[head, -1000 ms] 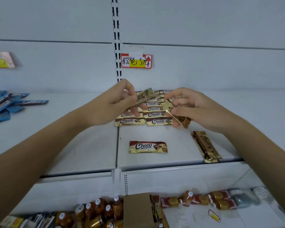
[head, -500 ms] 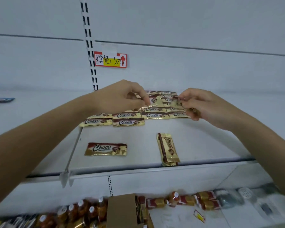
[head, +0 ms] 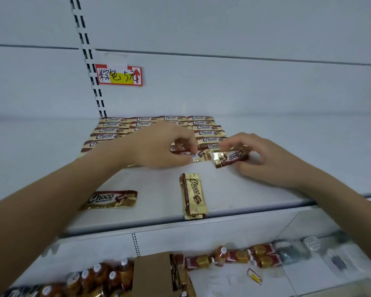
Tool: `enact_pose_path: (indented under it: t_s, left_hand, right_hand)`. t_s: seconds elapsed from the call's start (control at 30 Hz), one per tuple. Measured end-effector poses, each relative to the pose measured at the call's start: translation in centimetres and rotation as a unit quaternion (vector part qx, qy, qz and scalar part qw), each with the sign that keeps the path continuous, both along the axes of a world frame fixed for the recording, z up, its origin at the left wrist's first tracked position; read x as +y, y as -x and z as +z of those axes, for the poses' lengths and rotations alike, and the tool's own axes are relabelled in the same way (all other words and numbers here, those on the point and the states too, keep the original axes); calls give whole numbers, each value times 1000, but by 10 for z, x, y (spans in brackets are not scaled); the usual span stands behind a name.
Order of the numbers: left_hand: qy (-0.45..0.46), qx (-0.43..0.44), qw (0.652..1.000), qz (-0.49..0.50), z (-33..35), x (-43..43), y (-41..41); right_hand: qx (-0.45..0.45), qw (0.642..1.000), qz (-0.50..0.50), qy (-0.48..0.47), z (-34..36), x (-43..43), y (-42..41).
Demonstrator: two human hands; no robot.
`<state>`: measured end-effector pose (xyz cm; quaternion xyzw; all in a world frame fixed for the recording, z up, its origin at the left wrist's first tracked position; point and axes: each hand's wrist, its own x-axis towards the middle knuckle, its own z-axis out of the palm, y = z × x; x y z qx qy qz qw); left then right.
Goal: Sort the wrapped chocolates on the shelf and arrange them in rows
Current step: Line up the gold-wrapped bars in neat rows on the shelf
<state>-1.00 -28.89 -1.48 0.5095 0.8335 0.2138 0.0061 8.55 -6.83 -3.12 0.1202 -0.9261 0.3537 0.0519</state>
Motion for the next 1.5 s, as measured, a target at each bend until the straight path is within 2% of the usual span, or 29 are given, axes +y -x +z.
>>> enact_pose_path:
  t_s: [0.23, 0.33, 0.47, 0.57, 0.7, 0.77, 0.87, 0.97, 1.07, 1.17, 1.23, 1.33, 1.5]
  left_hand:
    - [-16, 47, 999, -10, -3, -6, 1]
    - [0, 56, 998, -22, -6, -6, 2]
    - [9, 72, 997, -37, -7, -7, 2]
    - [14, 89, 996, -29, -10, -10, 3]
    - [10, 96, 995, -15, -12, -10, 1]
    - [5, 103, 994, -22, -12, -11, 0]
    - [4, 116, 993, -28, -13, -12, -1]
    - [10, 115, 993, -21, -15, -13, 0]
    - [9, 122, 992, -12, -16, -14, 1]
    - [1, 140, 990, -9, -16, -17, 1]
    - [5, 136, 991, -9, -16, -18, 1]
    - [7, 127, 992, -9, -15, -18, -1]
    - [12, 123, 992, -8, -14, -18, -3]
  right_hand:
    - [99, 993, -48, -50, -8, 2, -1]
    - [95, 991, -54, -77, -8, -1, 0]
    - [63, 996, -36, -53, -5, 0, 0]
    - [66, 997, -41, 7, -4, -1, -2]
    - [71, 969, -72, 227, 3, -3, -3]
    - [48, 963, -64, 256, 4, -5, -3]
    - [25, 970, -41, 239, 1, -9, -5]
    - [56, 981, -57, 178, -2, -7, -1]
    - [97, 989, -105, 34, -8, -4, 2]
    - [129, 988, -36, -72, -9, -6, -1]
    - [125, 988, 8, -94, -10, -6, -2]
    - [115, 990, -25, -76, -10, -6, 0]
    - [159, 976, -25, -147, -17, -2, 5]
